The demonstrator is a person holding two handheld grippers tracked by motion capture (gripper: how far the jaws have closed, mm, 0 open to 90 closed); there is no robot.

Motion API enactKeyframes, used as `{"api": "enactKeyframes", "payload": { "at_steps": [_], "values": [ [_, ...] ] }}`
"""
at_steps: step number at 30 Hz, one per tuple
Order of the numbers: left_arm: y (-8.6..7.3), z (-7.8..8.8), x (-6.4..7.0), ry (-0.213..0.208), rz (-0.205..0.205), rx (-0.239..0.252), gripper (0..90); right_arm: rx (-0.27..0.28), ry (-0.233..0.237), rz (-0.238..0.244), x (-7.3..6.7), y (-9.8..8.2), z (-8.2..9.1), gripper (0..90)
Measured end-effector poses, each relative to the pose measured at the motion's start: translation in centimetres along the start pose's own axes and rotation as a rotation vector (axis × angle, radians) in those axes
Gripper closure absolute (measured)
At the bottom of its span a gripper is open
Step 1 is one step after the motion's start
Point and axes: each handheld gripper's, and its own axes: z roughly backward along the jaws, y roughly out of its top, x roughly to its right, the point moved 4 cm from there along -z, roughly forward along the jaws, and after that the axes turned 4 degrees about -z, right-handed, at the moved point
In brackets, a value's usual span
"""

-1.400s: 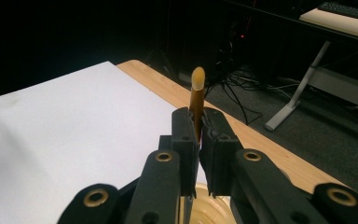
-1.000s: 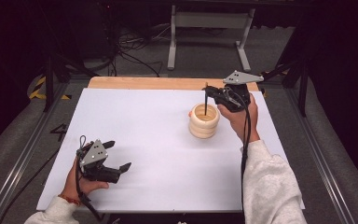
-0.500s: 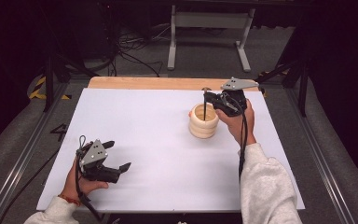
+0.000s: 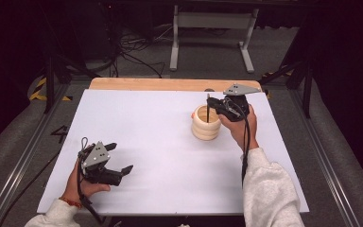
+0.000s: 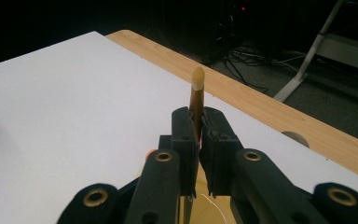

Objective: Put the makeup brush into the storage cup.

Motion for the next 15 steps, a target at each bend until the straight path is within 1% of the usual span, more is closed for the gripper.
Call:
{"api": "enactKeyframes", "payload": {
  "at_steps": [5, 15],
  "values": [
    [0.01, -0.04, 0.08, -0.002, 0.004, 0.000, 5.3, -0.003, 0.006, -0.007, 0.07, -0.30, -0.09, 84.2],
    [0.01, -0.07, 0.07, 0.000, 0.004, -0.002, 5.2, -0.012, 0.006, -0.004, 0.03, -0.74, -0.21, 84.1]
  ]
}}
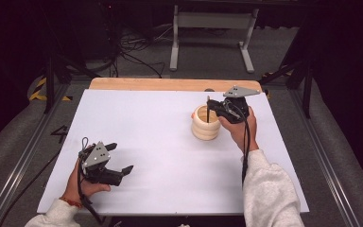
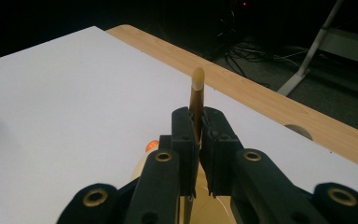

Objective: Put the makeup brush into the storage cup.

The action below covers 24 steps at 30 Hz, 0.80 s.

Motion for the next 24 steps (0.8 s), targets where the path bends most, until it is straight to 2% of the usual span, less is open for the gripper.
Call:
{"api": "enactKeyframes", "payload": {
  "at_steps": [9, 14, 24],
  "values": [
    [-0.02, -0.05, 0.02, -0.003, -0.006, -0.007, 5.3, -0.012, -0.010, -0.002, 0.13, -0.30, -0.10, 84.0],
    [-0.02, -0.11, 0.07, -0.005, -0.007, -0.009, 5.2, -0.020, -0.003, -0.007, 0.06, -0.50, -0.26, 79.3],
    [-0.04, -0.14, 0.10, -0.007, -0.005, -0.009, 5.2, -0.014, -0.005, -0.001, -0.07, -0.53, 0.15, 63.7]
  ]
}}
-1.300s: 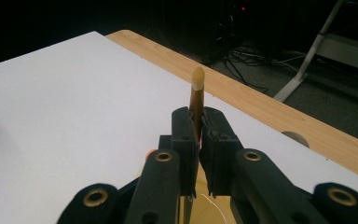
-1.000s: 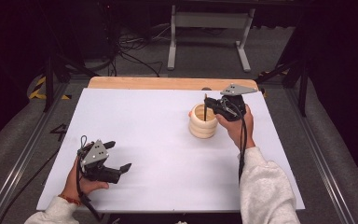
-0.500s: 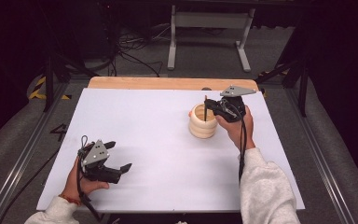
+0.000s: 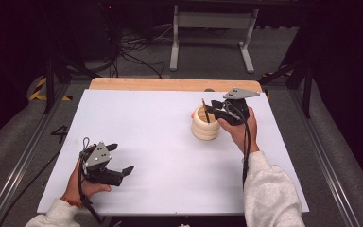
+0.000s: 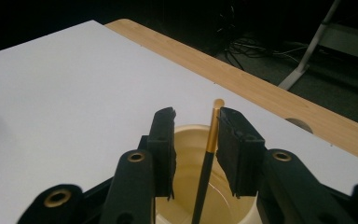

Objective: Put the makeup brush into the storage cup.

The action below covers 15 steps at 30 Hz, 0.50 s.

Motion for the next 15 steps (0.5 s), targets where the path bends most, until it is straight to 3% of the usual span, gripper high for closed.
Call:
{"api": "enactKeyframes", "payload": {
  "at_steps": [15],
  "values": [
    [0.0, -0.1, 0.1, 0.002, -0.006, -0.007, 5.2, -0.005, -0.017, -0.002, 0.0, -0.2, 1.1, 43.4]
  ]
}}
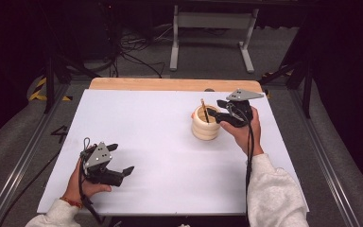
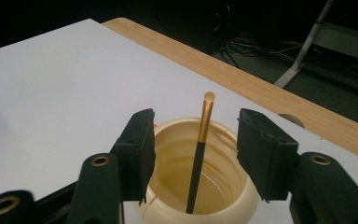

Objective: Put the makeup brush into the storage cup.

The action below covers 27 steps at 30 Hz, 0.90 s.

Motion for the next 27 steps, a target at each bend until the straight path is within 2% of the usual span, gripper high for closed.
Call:
{"api": "enactKeyframes", "payload": {
  "at_steps": [11, 19, 27],
  "values": [
    [0.0, 0.0, 0.0, 0.001, -0.002, 0.000, 5.2, -0.012, -0.029, 0.025, 0.0, -0.2, 1.0, 29.6],
    [0.0, 0.0, 0.0, 0.003, 0.000, -0.005, 5.2, -0.026, -0.058, 0.067, 0.1, -0.3, 1.6, 24.2],
    [0.0, 0.0, 0.0, 0.006, -0.001, -0.006, 5.2, -0.034, -0.077, 0.084, 0.2, -0.5, 2.1, 18.0]
  ]
}}
